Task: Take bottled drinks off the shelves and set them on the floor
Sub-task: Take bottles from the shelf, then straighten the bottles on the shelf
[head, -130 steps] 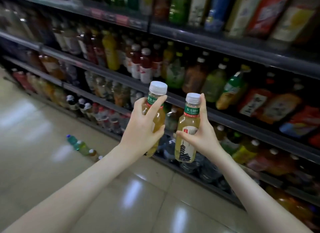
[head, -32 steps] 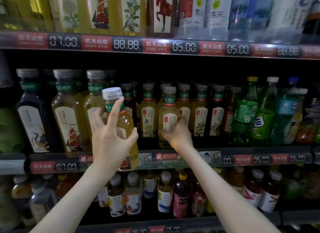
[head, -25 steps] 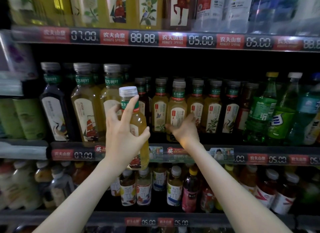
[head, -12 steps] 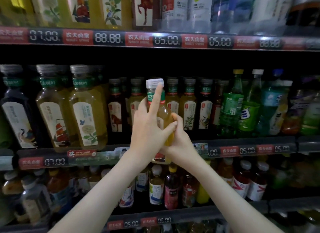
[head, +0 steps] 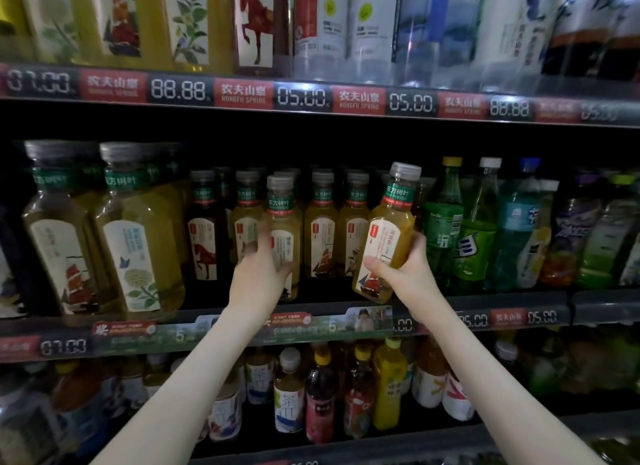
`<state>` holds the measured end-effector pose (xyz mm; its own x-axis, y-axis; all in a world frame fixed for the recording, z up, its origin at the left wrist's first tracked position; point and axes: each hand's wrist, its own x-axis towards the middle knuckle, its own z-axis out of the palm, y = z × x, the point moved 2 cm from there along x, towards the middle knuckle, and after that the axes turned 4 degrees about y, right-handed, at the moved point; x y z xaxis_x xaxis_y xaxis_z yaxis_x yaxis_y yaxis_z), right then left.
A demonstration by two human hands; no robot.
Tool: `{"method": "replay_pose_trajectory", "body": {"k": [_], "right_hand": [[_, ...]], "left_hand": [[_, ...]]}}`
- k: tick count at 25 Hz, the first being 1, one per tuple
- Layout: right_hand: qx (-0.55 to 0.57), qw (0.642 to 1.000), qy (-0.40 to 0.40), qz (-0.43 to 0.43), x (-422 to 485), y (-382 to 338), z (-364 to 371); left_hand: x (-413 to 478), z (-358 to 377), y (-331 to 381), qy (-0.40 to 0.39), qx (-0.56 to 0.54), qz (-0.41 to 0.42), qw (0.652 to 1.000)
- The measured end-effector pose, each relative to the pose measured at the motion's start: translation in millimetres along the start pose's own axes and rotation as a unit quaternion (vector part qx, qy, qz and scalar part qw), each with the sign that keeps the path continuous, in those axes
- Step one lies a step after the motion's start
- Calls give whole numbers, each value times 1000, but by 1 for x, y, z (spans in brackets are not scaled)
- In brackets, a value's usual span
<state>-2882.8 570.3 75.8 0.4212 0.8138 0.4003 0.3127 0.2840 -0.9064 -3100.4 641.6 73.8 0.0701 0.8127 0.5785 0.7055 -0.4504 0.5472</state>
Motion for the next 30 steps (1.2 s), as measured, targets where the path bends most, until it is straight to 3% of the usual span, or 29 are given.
{"method": "replay_pose_trajectory", "body": {"k": [13, 16, 19, 23, 27, 30], "right_hand": [[15, 992, -120, 35, 17, 8, 66], [-52, 989, -137, 23, 19, 9, 70], [-156, 981, -115, 3, 19, 10, 70], [-187, 979, -65, -41, -1, 6, 76], [-232, 960, -5, -154, -41, 6, 49], [-249, 955, -5, -160, -67, 15, -12]], "left_hand": [[1, 1, -4, 2, 12, -9, 1000], [2, 5, -5, 3, 28, -10, 1000], [2, 10, -5, 10, 44, -2, 999], [-13, 13, -1, 24, 44, 9, 999], [-56, 28, 30, 101, 53, 105, 988], [-95, 52, 80, 56, -2, 169, 984]]}}
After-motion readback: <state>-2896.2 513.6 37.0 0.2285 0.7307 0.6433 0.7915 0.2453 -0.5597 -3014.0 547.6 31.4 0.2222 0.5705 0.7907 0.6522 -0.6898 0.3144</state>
